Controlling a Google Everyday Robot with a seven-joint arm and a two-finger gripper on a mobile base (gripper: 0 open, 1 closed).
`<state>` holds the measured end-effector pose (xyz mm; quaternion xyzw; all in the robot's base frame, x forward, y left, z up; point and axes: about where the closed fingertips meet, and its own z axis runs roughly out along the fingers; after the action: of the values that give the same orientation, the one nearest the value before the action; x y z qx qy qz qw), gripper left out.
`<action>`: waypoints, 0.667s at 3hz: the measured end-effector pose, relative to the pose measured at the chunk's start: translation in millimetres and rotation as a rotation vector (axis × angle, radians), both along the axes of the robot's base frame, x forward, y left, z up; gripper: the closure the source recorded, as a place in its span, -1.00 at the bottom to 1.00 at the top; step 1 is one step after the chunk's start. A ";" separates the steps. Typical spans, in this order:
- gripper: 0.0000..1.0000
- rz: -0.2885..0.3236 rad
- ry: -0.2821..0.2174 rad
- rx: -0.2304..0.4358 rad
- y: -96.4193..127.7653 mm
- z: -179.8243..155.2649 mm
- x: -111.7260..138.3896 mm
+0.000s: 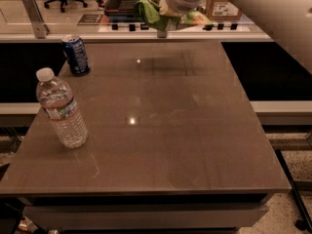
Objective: Pick green rice chip bag
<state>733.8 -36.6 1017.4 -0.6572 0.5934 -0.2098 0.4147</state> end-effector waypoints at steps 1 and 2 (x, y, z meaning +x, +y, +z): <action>1.00 -0.021 -0.078 -0.035 0.8 36.3 -13.3; 1.00 -0.039 -0.136 -0.062 0.5 63.4 -22.5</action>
Offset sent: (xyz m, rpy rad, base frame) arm -0.0333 -0.0017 0.0969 -0.0947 -0.2076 -0.0630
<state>711.3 -36.1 1080.8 -0.6423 0.5696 -0.2802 0.4295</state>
